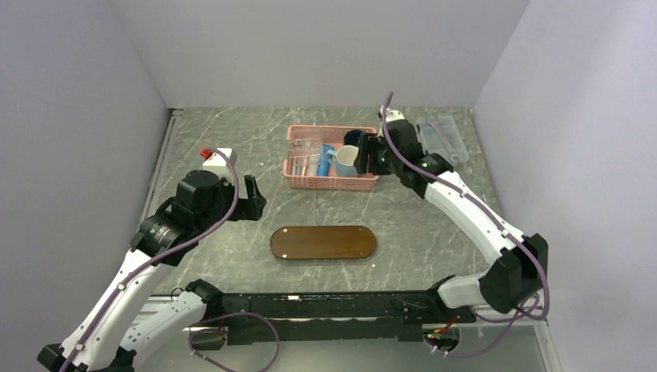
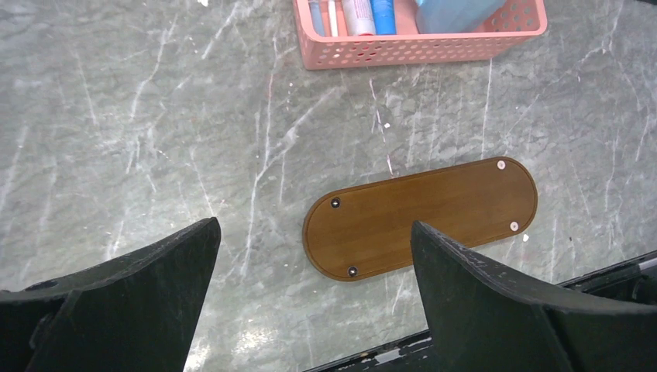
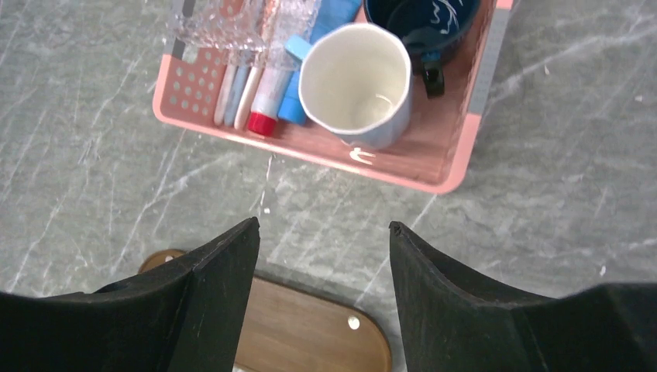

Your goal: Prepare toiletry sets of a toothbrush and toothpaste on the tray

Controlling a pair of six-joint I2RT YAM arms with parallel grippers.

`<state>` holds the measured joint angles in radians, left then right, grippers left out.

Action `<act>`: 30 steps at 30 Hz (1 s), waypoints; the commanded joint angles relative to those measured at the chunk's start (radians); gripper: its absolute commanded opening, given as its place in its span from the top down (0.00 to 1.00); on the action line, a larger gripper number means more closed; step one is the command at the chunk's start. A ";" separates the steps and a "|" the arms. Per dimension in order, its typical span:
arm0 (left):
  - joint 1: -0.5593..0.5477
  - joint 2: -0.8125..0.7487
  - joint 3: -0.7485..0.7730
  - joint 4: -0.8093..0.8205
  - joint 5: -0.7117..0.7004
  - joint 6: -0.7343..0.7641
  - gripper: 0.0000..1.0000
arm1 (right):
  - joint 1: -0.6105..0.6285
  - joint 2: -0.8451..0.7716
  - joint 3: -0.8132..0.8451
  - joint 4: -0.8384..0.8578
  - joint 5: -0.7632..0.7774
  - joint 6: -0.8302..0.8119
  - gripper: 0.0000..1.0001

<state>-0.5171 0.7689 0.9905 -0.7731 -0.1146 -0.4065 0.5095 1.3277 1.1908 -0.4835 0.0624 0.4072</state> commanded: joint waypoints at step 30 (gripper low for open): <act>-0.004 -0.178 -0.184 0.101 0.026 0.203 0.01 | 0.075 0.679 0.644 -0.190 0.137 -0.071 0.46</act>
<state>-0.5171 0.6094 0.8116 -0.7136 -0.1074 -0.2218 0.5816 1.9842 1.7679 -0.6453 0.1749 0.3618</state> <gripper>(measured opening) 0.993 0.559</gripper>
